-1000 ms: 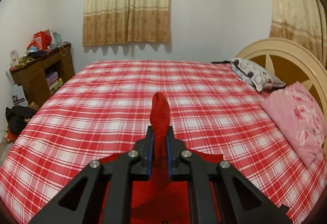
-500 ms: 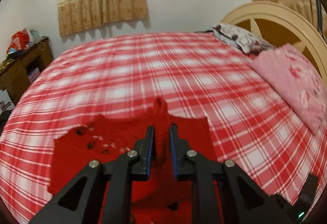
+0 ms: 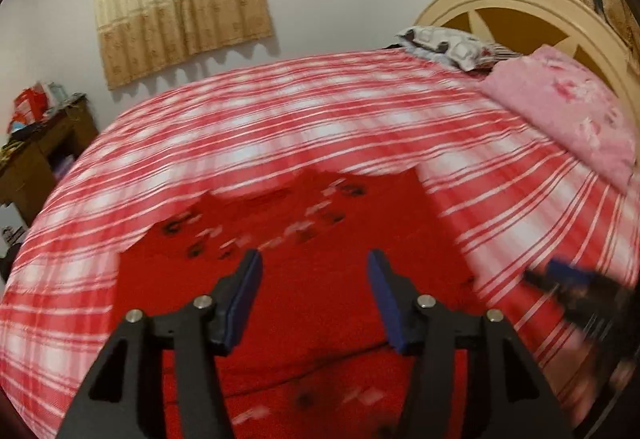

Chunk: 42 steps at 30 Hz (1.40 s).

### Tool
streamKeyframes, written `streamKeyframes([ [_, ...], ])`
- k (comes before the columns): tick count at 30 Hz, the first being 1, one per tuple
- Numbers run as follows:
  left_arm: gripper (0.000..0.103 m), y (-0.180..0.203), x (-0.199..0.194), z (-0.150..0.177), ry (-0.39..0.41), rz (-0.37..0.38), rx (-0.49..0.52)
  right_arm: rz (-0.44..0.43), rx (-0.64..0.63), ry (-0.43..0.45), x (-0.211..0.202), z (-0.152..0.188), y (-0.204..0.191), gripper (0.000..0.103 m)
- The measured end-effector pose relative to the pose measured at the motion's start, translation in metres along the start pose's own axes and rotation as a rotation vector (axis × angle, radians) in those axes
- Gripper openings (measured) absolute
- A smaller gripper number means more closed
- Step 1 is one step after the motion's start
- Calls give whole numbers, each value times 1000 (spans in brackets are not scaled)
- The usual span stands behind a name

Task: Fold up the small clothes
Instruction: 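Open the left tool to release the folded sleeve, then pinch and straighten the folded sleeve edge with the right tool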

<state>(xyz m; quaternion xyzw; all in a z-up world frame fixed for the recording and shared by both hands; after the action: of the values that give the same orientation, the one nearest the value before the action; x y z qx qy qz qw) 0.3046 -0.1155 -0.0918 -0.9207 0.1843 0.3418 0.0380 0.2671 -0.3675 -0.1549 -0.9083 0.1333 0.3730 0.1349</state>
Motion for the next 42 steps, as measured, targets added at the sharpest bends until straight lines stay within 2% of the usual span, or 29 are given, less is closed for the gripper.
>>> streamKeyframes([
  [3,62,-50,-16,28,-7,-89,-40,-31,-22,14,-6,-2,-5,68],
  [6,63,-96,-33,54,4,-146,-105,-45,-44,23,-10,-1,-12,68],
  [10,63,-139,-50,86,-7,-143,-194,-42,-85,25,-10,5,-22,68],
  [12,63,-149,-54,98,-17,-133,-205,-46,-105,31,-11,9,-25,68],
  [14,69,-154,-53,104,-20,-129,-203,-45,-123,36,-11,13,-29,68],
  [18,70,-158,-44,108,-22,-94,-202,-54,-145,19,-10,23,-37,68],
  [20,71,-162,-34,104,-39,-119,-185,-55,-166,11,-11,28,-41,68],
  [22,72,-179,-22,105,-72,-203,-182,-73,-173,-15,-11,34,-46,68],
  [24,77,-192,-7,104,-90,-236,-184,-100,-173,-45,-10,38,-51,65],
  [26,93,-202,-2,105,-76,-248,-217,-94,-187,-58,-9,38,-56,65],
  [30,95,-213,-2,113,-68,-210,-282,-91,-219,-71,-3,30,-69,59],
  [35,98,-215,-3,117,-67,-187,-317,-82,-186,-147,24,22,-81,42],
  [36,98,-215,-2,116,-68,-187,-315,-83,-182,-164,30,23,-85,31],
  [37,100,-215,-1,115,-69,-188,-315,-81,-191,-175,33,24,-89,15],
  [42,103,-219,0,117,-79,-191,-339,-56,-210,-109,17,20,-94,10],
])
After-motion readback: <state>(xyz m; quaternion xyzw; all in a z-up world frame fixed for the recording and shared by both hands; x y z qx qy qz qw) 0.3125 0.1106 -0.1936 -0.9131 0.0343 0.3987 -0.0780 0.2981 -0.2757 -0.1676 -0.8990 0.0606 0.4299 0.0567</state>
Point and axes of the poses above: each gripper's, at about its wrist camera, not at the fingertips, and x roughly the way its jaws point, y to its right, z to its underside, the point moved 7 cm from there along x, roughly the way its jaws point, and after that the axes turned 13 degrees about z, right-handed, at the moved point
